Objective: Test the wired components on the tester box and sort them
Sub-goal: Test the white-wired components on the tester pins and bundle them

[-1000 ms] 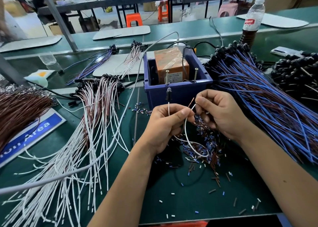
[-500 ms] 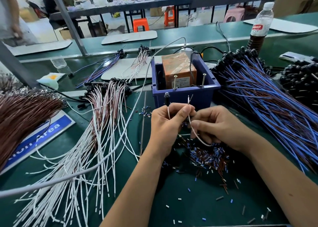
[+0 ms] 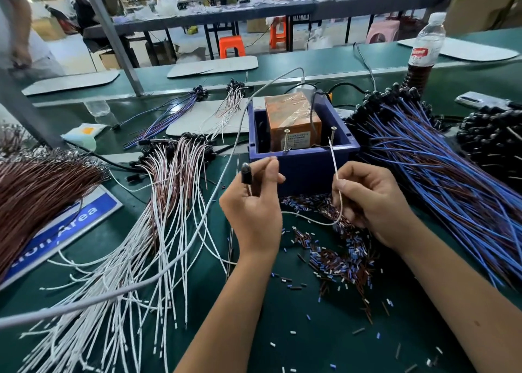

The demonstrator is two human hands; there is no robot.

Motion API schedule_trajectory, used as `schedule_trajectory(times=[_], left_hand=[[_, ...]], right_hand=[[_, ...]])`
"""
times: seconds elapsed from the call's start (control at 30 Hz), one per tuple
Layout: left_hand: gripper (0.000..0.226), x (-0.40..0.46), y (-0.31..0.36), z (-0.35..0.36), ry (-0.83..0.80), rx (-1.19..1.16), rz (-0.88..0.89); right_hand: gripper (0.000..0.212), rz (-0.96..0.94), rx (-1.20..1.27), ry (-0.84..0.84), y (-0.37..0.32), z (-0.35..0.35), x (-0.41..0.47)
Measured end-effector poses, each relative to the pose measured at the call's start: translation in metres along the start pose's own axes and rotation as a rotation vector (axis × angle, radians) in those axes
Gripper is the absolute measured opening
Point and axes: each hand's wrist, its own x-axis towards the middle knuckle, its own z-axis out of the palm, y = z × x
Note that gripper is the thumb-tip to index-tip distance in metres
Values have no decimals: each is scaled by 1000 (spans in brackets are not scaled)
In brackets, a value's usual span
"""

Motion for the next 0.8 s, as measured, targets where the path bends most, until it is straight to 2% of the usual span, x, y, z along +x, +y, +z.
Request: schedule_trajectory(times=[0.1,0.27,0.5,0.67,0.8], left_hand=[[14,8,5,5,77,39,-54],[21,14,11,12,27,146,-3],[17,10,15,21,12,233,-48],[14,7,18,21,-4,251,-56],[12,6,17,21,-9,244,-64]], right_hand=[[20,-4,-1,20,1,0,0],[36,7,21,43,1,-1,0],[20,26,23,79,0,0,1],[22,26,26,105,0,0,2],[33,-35,-1,129,1,0,3]])
